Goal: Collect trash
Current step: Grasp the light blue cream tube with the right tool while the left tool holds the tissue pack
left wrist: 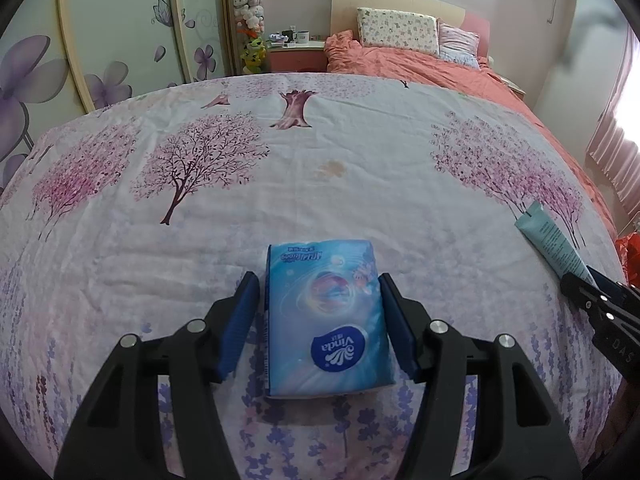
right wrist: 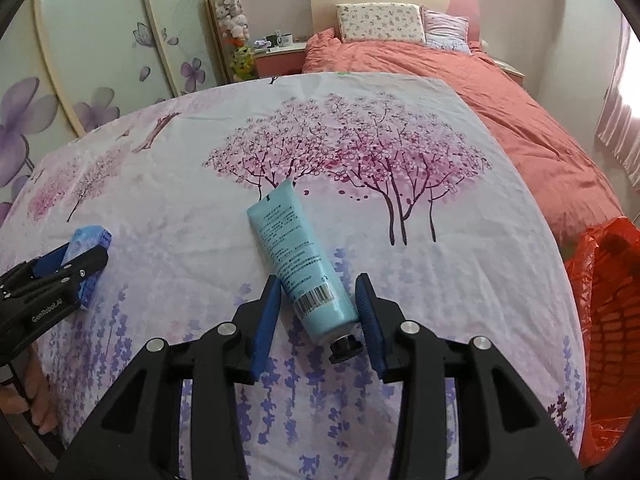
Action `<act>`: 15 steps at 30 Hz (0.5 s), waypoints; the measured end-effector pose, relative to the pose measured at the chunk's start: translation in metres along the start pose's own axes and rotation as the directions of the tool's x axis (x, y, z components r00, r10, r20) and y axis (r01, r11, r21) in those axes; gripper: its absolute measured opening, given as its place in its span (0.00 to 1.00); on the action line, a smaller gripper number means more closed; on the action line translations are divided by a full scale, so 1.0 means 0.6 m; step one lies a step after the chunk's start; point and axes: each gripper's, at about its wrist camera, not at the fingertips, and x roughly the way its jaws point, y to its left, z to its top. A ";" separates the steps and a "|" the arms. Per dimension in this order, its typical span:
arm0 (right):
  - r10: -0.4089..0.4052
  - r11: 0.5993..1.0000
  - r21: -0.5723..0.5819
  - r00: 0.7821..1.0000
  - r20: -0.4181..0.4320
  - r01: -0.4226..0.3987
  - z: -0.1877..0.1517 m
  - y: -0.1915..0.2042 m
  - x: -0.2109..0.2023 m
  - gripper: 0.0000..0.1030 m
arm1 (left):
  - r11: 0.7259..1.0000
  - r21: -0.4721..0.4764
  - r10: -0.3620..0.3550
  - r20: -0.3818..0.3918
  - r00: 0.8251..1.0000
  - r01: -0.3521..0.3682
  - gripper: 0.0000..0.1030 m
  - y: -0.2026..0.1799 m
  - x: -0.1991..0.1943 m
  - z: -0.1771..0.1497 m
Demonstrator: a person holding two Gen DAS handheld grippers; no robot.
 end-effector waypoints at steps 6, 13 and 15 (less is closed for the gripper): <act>-0.057 0.997 0.061 0.998 0.022 0.055 -0.008 -0.001 -0.004 0.34 | 1.000 0.000 0.001 0.000 1.000 -0.001 0.58 0.000 0.000 0.000; -0.031 0.980 0.196 0.999 0.011 0.028 -0.001 -0.020 -0.003 0.34 | 1.000 0.001 0.001 0.000 1.000 -0.001 0.58 0.000 0.000 0.000; -0.012 0.976 0.219 1.000 0.013 0.009 0.001 -0.024 -0.001 0.34 | 1.000 0.001 0.001 0.000 1.000 -0.001 0.58 0.000 0.000 0.000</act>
